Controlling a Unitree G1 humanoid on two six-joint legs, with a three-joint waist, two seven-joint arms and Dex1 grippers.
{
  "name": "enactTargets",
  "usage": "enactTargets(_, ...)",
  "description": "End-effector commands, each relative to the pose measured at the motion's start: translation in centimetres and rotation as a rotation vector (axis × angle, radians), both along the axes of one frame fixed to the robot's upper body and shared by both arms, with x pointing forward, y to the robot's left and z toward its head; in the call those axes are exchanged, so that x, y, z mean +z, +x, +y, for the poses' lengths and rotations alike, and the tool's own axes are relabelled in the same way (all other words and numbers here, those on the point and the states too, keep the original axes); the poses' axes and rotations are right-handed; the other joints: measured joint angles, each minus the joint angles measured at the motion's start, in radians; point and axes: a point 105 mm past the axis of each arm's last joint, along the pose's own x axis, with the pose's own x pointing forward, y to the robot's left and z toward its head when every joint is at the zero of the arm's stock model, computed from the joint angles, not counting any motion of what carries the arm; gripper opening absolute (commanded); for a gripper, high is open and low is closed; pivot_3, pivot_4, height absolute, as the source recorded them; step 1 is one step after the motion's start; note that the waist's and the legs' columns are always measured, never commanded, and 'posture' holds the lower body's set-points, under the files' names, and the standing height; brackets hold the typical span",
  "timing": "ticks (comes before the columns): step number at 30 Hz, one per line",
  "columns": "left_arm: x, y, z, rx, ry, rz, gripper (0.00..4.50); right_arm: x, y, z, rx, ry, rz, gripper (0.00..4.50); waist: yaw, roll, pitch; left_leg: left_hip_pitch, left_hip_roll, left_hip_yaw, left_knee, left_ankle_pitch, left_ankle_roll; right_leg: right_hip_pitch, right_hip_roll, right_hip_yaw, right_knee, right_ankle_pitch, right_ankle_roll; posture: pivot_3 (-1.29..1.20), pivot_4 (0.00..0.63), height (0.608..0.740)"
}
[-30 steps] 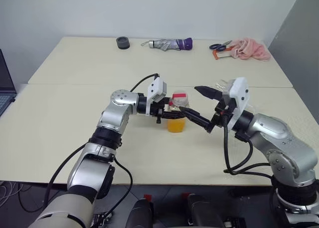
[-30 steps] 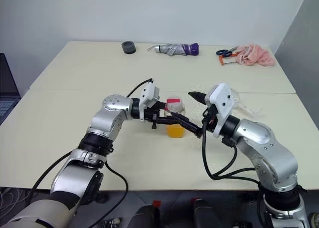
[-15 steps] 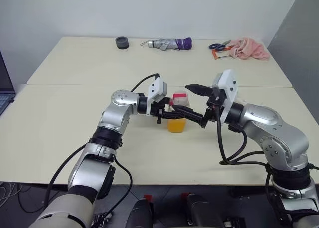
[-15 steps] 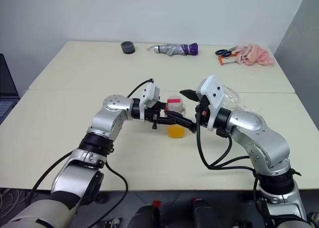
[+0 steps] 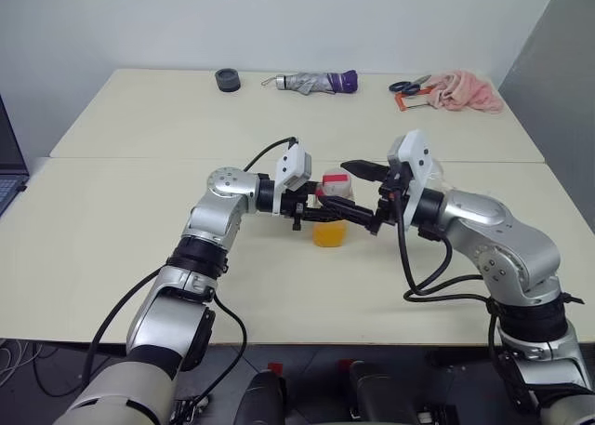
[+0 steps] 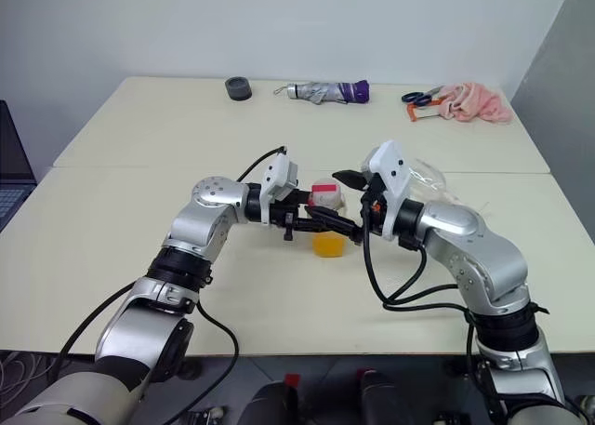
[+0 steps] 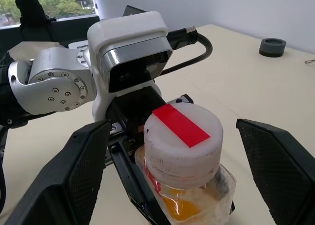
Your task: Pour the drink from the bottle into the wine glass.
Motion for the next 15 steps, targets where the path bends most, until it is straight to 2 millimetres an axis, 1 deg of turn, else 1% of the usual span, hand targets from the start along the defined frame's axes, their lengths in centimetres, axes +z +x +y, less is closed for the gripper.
enactTargets(1,1.45,-0.12,-0.18,-0.006,-0.033,-0.055,1.80,1.39,-0.38,0.48,0.027,0.019,-0.057,4.13,0.000,0.000,0.000,0.000,0.000,0.000,0.000,0.000,0.000,0.000,0.000,0.000,0.000,0.000,0.000,0.00,0.150,0.740)
enactTargets(3,1.43,-0.12,-0.16,-0.005,-0.033,-0.055,1.80,1.40,-0.34,0.58,0.030,0.023,-0.055,3.73,0.000,0.000,0.000,0.000,0.000,0.000,0.000,0.000,0.000,0.000,0.000,0.000,0.000,0.000,0.000,0.00,0.150,0.740)
enactTargets(8,1.39,-0.19,-0.13,-0.005,-0.033,-0.054,1.80,1.35,-0.41,0.85,0.038,0.017,-0.064,2.07,0.000,0.000,0.000,0.000,0.000,0.000,0.000,0.000,0.000,0.000,0.000,0.000,0.000,0.000,0.000,0.00,0.150,0.740)
enactTargets(9,1.38,-0.20,-0.12,-0.005,-0.033,-0.054,1.80,1.33,-0.41,0.91,0.039,0.015,-0.066,1.84,0.000,0.000,0.000,0.000,0.000,0.000,0.000,0.000,0.000,0.000,0.000,0.000,0.000,0.000,0.000,0.00,0.150,0.740)
enactTargets(15,1.37,-0.28,-0.13,-0.006,-0.033,-0.052,1.80,0.80,-0.65,1.10,0.048,-0.039,-0.106,1.85,0.000,0.000,0.000,0.000,0.000,0.000,0.000,0.000,0.000,0.000,0.000,0.000,0.000,0.000,0.000,0.00,0.150,0.740)
